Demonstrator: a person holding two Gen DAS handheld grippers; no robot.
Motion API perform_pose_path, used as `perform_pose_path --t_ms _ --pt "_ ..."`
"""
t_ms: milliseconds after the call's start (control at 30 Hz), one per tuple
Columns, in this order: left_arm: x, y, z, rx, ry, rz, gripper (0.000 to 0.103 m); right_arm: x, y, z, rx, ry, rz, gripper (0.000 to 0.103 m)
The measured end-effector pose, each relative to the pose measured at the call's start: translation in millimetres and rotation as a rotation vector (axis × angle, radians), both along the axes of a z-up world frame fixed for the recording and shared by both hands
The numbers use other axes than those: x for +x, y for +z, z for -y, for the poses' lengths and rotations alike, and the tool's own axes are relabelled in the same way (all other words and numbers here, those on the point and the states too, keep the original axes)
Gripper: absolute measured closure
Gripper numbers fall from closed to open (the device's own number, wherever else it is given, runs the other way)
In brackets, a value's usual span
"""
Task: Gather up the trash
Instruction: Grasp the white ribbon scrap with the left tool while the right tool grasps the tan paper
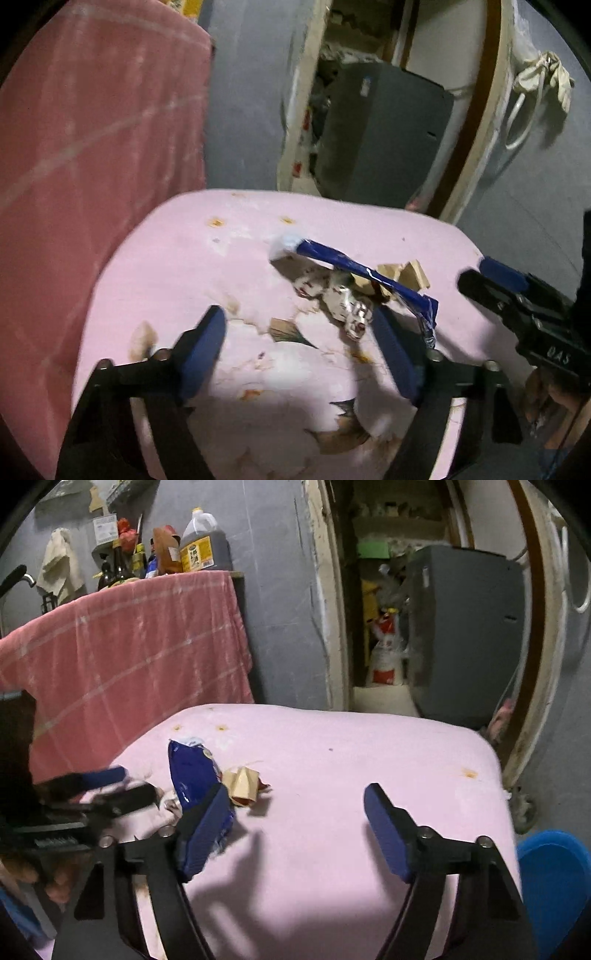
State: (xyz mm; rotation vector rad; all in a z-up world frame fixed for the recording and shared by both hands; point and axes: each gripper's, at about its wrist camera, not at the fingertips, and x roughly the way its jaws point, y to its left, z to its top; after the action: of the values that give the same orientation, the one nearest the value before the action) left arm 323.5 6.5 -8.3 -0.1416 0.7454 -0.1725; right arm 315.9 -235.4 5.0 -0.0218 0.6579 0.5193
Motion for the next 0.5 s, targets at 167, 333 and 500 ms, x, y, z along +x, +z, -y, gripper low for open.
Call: perform_pose_path --t_ms 167,333,500 --pt "10 -1 7 -0.048 -0.058 -0.019 0.046 14 -2 -7 0.045 0.051 -0.063 0.04" --pt "22 -5 10 -0.063 -0.076 -0.071 0.07 28 -13 -19 0.044 0.104 -0.17 0.053" --pt "22 -6 10 -0.093 -0.105 -0.092 0.087 37 -23 -20 0.09 0.126 -0.254 0.071"
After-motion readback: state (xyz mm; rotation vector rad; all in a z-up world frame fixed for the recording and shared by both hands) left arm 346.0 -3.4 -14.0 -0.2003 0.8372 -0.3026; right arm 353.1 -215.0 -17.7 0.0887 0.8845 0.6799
